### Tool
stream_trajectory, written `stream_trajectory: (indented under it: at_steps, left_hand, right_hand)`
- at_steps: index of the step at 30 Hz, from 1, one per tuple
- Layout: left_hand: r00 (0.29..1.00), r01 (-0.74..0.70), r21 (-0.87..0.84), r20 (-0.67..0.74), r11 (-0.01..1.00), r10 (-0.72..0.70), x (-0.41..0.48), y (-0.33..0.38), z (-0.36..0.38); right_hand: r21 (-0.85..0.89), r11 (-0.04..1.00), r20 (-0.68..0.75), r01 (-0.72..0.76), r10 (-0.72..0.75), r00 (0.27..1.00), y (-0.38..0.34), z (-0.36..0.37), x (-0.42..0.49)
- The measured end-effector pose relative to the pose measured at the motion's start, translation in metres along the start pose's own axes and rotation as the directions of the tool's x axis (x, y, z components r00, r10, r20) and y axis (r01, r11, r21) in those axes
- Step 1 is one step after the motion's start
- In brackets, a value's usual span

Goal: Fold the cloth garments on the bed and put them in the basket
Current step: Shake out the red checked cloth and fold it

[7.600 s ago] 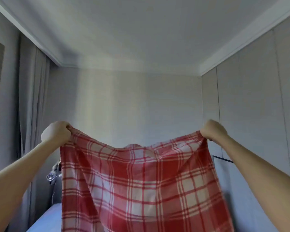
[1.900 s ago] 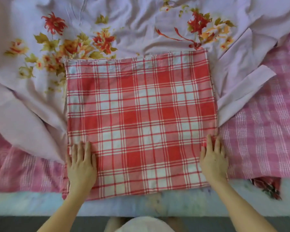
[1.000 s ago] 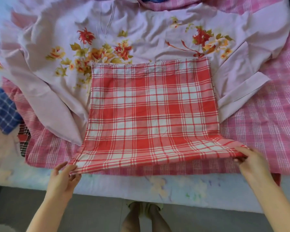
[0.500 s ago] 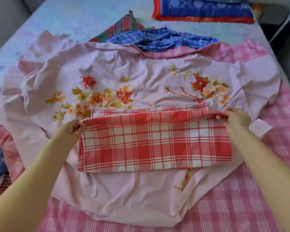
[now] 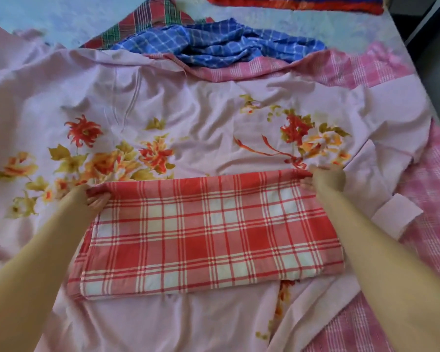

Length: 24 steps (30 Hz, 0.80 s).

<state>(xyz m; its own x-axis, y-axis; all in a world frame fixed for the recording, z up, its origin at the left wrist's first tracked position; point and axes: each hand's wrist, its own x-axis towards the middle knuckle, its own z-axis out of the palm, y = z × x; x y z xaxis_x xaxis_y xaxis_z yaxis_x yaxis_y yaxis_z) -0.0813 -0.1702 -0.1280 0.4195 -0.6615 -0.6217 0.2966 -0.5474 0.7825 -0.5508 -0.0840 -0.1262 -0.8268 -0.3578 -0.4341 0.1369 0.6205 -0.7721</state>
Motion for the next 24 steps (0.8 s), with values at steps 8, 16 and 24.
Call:
stream_trajectory:
  at_steps: [8,16,24]
  left_hand:
    - [0.389,-0.848,0.508,0.792,-0.154,0.471,-0.118,-0.089,0.043]
    - [0.358,-0.866,0.332,0.934,-0.374,0.0,-0.172,-0.219,0.043]
    - [0.387,-0.849,0.343,0.922,-0.401,-0.032,-0.169,-0.22,0.046]
  right_hand:
    - [-0.637,0.13,0.393,0.76,-0.793,0.465,0.086,-0.003,-0.086]
    - [-0.86,0.404,0.064,0.312,-0.521,0.851,0.168,-0.073,-0.094]
    - [-0.748,0.643,-0.18,0.164,-0.435,0.882,0.16,-0.099,-0.125]
